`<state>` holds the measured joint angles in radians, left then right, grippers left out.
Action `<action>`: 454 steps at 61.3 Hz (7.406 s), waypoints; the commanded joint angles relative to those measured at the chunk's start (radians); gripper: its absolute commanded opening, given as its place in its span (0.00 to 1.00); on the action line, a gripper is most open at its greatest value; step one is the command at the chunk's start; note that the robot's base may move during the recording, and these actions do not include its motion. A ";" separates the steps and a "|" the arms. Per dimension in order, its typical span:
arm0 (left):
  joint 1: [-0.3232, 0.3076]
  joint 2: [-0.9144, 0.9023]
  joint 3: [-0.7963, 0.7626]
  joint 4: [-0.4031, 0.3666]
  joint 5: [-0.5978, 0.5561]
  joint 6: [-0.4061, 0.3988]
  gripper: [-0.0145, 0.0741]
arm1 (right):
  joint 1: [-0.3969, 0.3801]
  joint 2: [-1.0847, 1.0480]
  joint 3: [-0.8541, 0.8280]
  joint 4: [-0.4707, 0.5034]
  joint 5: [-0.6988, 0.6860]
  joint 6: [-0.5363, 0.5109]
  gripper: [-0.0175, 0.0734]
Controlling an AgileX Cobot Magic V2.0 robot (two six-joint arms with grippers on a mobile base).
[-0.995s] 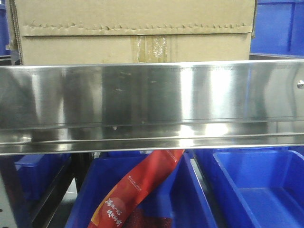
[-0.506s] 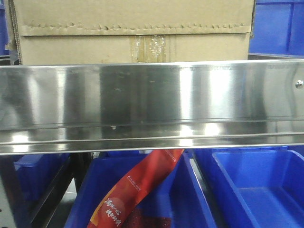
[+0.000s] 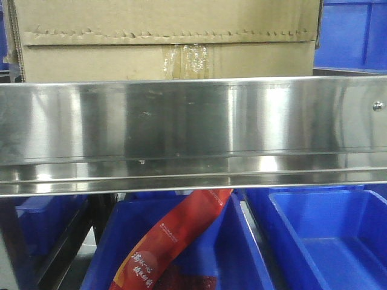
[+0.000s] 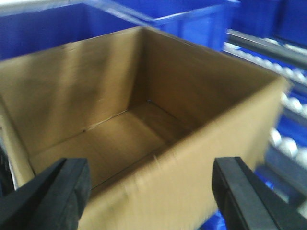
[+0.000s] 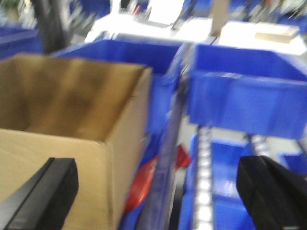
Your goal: Grab carton from right shelf to conveyor
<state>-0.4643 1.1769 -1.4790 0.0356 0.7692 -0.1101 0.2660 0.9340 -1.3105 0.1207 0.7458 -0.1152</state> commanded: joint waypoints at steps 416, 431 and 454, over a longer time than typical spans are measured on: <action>-0.090 0.014 -0.183 0.248 0.452 -0.343 0.15 | 0.017 0.230 -0.152 0.174 0.135 -0.001 0.12; -0.090 0.014 -0.183 0.248 0.452 -0.343 0.15 | 0.017 0.230 -0.152 0.174 0.135 -0.001 0.12; -0.090 0.014 -0.183 0.248 0.452 -0.343 0.15 | 0.017 0.230 -0.152 0.174 0.135 -0.001 0.12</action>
<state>-0.5465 1.2100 -1.6527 0.2880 1.2278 -0.4902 0.2922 1.1716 -1.4627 0.3369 0.9390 -0.0927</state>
